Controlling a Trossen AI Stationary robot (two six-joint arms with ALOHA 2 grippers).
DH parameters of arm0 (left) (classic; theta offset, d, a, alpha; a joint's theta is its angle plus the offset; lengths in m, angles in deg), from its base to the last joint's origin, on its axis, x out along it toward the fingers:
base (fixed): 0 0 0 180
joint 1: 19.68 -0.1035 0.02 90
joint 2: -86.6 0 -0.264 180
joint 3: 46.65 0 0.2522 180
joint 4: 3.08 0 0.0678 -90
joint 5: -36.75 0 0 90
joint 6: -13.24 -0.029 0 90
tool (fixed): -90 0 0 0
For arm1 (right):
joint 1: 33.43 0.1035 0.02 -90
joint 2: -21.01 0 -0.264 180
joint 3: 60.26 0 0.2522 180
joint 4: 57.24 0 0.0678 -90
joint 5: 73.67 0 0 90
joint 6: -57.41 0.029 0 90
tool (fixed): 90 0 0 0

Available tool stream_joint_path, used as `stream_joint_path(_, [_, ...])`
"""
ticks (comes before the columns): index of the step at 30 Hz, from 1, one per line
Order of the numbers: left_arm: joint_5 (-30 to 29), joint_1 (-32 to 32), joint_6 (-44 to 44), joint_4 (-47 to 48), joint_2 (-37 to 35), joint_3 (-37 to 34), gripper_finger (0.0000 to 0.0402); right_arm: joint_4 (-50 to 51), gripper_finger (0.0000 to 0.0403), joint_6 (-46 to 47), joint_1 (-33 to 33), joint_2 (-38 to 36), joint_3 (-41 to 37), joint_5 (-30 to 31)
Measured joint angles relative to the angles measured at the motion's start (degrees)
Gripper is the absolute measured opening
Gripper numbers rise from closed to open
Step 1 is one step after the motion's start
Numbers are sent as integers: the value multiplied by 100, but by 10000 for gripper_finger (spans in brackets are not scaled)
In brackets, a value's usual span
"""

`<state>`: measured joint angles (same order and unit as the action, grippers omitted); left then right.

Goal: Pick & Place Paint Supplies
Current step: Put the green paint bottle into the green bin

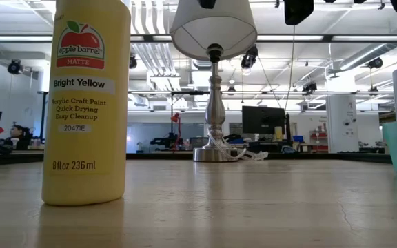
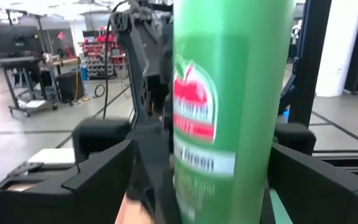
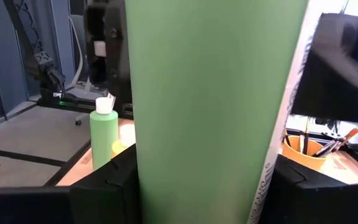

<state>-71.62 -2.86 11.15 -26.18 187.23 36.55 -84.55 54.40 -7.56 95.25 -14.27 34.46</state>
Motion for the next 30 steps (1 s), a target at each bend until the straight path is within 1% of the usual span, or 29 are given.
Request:
stream_joint_path(4, [80, 0, -151, 8, 254, 372, 360, 18, 196, 0, 0, 0, 0, -5])
stream_joint_path(9, [89, -7, -139, 427, 497, 746, 360, 21, 191, 1, 0, 0, 0, -3])
stream_joint_path(14, [81, 0, -86, 529, 563, 850, 360, 60, 199, 2, 2, 0, -2, -2])
stream_joint_path(21, [92, -2, -17, 609, 508, 821, 357, 58, 190, 0, 0, 0, -2, -4])
stream_joint_path(25, [88, -2, 42, 717, 497, 821, 336, 68, 198, 2, 0, 2, -2, -13])
stream_joint_path(30, [85, -7, 54, 735, 491, 821, 291, 67, 200, 1, 0, 2, -2, -9])
